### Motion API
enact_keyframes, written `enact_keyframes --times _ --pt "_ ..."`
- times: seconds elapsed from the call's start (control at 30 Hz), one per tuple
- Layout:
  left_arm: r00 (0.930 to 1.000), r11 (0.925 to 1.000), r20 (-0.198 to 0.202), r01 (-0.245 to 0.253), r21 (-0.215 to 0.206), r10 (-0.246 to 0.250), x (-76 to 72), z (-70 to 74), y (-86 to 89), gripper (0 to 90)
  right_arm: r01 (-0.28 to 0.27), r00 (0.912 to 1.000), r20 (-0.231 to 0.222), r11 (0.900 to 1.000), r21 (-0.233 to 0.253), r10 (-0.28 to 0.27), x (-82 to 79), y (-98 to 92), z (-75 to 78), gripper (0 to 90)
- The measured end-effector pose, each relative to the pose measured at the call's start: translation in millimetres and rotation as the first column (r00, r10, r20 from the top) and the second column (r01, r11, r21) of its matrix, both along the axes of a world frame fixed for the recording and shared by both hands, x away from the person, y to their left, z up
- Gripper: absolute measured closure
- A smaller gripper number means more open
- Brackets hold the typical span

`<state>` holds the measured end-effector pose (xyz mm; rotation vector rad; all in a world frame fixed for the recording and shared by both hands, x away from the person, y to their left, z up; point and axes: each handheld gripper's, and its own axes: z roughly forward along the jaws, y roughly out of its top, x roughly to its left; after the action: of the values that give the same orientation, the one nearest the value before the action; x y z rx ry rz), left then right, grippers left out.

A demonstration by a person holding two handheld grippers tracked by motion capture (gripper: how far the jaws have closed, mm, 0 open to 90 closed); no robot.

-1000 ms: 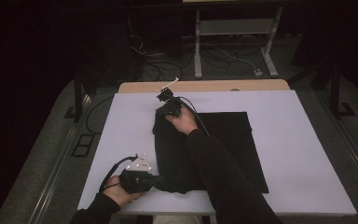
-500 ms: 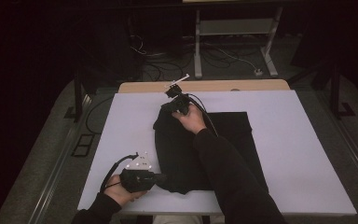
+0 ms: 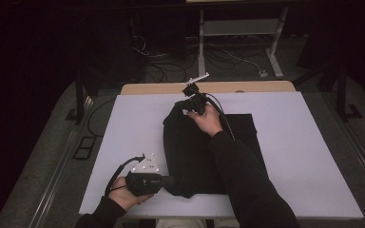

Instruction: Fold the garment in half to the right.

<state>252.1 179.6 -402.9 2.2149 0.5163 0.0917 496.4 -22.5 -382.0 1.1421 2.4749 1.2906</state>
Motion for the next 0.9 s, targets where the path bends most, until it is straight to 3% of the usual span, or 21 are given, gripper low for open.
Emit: enact_keyframes --times 0.23,0.6,0.9 --pt "0.9997 0.9996 0.017 0.018 -0.023 -0.018 1.4 11.3 -7.4 84.0 0.031 0.9995 0.012 0.999 0.011 -0.031 -0.1 -17.6 7.1 85.6" --pt "0.9958 0.9957 0.044 0.082 -0.042 -0.08 4.9 24.0 -37.7 84.0 0.073 0.9967 0.034 0.997 0.025 -0.074 -1.8 -43.8 17.1 85.6" --pt "0.9945 0.993 0.034 0.101 -0.061 -0.099 6.4 24.8 -52.3 83.9 0.107 0.9934 0.035 0.993 0.041 -0.109 -2.7 -66.0 21.6 85.6"
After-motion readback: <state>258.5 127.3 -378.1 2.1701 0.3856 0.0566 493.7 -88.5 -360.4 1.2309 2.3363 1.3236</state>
